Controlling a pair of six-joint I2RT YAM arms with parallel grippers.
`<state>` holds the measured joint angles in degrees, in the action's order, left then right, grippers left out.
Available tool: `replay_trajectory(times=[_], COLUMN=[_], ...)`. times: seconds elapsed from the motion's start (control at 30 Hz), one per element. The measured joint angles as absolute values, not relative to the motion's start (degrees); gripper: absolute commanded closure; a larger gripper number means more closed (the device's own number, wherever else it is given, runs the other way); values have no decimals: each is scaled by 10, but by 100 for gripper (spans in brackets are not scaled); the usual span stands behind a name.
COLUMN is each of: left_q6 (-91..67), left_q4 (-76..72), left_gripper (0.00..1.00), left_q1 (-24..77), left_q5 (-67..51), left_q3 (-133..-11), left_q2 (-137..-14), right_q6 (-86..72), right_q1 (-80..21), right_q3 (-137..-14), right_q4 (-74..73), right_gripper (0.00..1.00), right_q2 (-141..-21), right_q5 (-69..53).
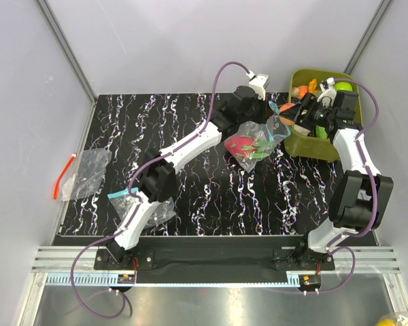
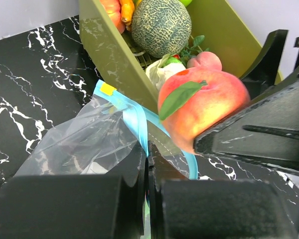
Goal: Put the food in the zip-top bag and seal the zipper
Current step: Place the fake fruit in the zipper food storage bag.
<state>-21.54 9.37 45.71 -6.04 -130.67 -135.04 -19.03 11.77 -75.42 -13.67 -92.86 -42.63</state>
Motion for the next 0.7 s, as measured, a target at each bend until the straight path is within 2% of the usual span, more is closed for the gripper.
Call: replay_trajectory(times=[0.03, 0.13, 0.27, 0.47, 0.63, 0.7], left_q6=[-217, -221, -224, -225, -225, -225], left_q4=[94, 94, 94, 94, 99, 102], left_gripper=[100, 100, 100, 100, 100, 100], left_q1=[458, 459, 461, 462, 462, 462], left_q5=[-61, -63, -64, -67, -67, -67], left_q3=[-1307, -1307, -1306, -1301, -1297, -1297], left_q2=[-1350, -1348, -1345, -1338, -1331, -1330], right_q6=[-189, -183, -178, -177, -177, -177], right_q1=[117, 112, 109, 104, 102, 102], right_q3=[-754, -755, -756, -756, -757, -758], right_q4=[-138, -144, -149, -161, -164, -164], right_gripper=[56, 31, 14, 4, 6, 10], right_q2=[-929, -929, -929, -929, -929, -929], right_q5=[-426, -425, -420, -419, -419, -417])
